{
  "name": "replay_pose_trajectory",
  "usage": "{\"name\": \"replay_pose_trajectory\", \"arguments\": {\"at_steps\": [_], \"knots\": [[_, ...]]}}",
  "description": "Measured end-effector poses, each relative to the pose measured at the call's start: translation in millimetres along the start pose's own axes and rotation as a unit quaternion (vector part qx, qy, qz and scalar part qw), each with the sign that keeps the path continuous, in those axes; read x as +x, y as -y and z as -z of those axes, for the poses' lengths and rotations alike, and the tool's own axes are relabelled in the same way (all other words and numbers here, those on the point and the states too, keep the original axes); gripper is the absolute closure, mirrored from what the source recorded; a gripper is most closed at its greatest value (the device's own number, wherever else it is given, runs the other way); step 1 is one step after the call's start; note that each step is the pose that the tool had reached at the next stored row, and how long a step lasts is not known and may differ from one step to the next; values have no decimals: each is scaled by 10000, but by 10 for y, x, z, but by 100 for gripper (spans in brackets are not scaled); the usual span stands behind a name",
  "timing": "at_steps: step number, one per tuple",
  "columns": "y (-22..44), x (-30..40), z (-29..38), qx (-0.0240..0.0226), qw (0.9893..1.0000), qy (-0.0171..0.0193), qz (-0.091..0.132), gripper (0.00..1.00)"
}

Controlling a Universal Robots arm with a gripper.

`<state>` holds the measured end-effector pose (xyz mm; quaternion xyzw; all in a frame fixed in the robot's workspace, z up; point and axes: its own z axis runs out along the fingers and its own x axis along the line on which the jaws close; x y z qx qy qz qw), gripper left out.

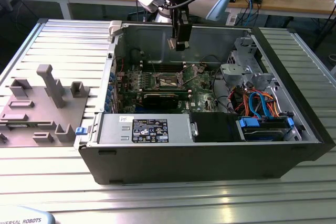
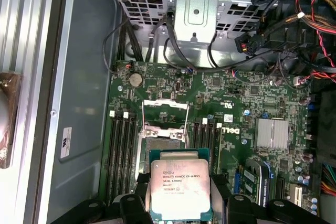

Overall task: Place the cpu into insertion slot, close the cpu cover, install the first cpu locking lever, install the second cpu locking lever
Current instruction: 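Place the cpu into insertion slot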

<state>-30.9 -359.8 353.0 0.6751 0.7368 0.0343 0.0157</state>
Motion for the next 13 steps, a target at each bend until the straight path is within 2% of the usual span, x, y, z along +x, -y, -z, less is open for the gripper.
{"name": "replay_pose_trajectory", "arguments": {"at_steps": [13], "knots": [[0,0,0,-1,10000,4,-58,46]]}}
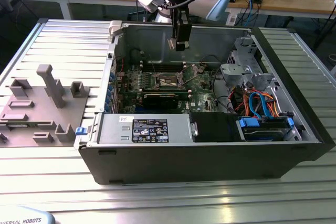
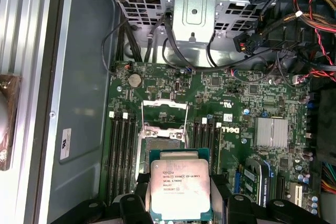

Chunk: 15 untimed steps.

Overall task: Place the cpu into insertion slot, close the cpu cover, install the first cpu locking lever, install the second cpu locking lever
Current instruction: 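Place the cpu into insertion slot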

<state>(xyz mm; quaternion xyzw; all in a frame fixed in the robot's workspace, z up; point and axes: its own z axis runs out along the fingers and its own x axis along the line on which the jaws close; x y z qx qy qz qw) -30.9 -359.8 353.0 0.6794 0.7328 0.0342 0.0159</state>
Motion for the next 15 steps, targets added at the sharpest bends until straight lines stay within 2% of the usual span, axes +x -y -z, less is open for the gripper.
{"name": "replay_pose_trajectory", "arguments": {"at_steps": [15], "knots": [[0,0,0,-2,10000,5,-74,46]]}}
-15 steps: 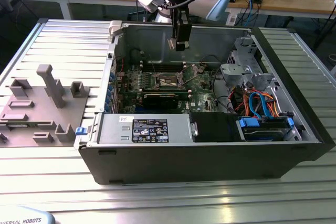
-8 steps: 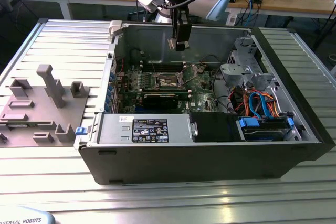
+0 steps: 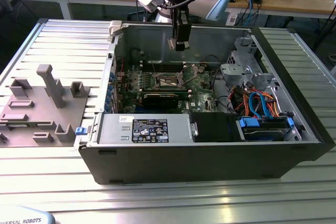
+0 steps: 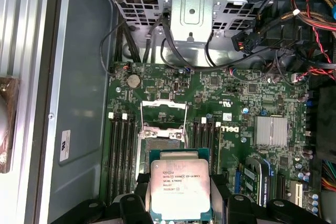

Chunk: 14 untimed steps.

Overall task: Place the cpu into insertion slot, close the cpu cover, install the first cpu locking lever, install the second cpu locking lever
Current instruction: 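Place the cpu into insertion slot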

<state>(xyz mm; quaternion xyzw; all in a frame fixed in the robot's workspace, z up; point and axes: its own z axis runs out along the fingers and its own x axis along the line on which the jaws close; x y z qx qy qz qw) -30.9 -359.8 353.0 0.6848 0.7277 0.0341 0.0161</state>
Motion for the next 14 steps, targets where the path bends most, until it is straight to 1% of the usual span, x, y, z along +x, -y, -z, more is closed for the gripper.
{"name": "replay_pose_trajectory", "arguments": {"at_steps": [14], "knots": [[0,0,0,-1,10000,4,-61,46]]}}
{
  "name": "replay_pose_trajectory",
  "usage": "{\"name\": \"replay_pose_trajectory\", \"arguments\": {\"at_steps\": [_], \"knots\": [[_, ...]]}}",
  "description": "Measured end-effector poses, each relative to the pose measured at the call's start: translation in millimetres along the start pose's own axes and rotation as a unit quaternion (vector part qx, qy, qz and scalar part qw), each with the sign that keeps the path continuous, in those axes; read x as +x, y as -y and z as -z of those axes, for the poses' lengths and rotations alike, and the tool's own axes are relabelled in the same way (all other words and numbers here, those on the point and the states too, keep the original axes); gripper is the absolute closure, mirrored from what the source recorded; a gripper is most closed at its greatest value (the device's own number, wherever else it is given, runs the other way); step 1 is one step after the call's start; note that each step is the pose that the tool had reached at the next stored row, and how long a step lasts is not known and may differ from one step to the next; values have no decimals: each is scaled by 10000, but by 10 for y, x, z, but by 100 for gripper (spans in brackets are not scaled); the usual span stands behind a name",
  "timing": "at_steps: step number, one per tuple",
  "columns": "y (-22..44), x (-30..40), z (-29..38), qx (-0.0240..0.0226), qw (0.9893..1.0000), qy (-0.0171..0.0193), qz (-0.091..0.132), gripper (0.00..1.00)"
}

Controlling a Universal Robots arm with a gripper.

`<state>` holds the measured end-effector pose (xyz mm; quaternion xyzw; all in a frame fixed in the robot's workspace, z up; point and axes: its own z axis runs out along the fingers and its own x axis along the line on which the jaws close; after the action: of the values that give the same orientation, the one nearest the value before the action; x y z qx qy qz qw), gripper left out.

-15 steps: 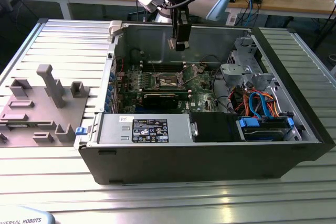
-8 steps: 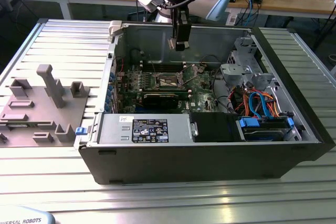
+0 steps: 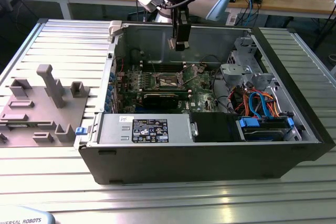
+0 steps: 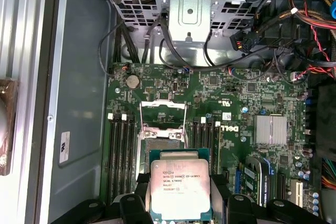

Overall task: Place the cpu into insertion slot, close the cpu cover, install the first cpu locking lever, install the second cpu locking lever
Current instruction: 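Place the cpu into insertion slot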

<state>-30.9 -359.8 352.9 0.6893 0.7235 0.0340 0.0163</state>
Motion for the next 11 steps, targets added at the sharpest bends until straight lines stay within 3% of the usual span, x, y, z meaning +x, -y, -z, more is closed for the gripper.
{"name": "replay_pose_trajectory", "arguments": {"at_steps": [11], "knots": [[0,0,0,-1,10000,4,-50,46]]}}
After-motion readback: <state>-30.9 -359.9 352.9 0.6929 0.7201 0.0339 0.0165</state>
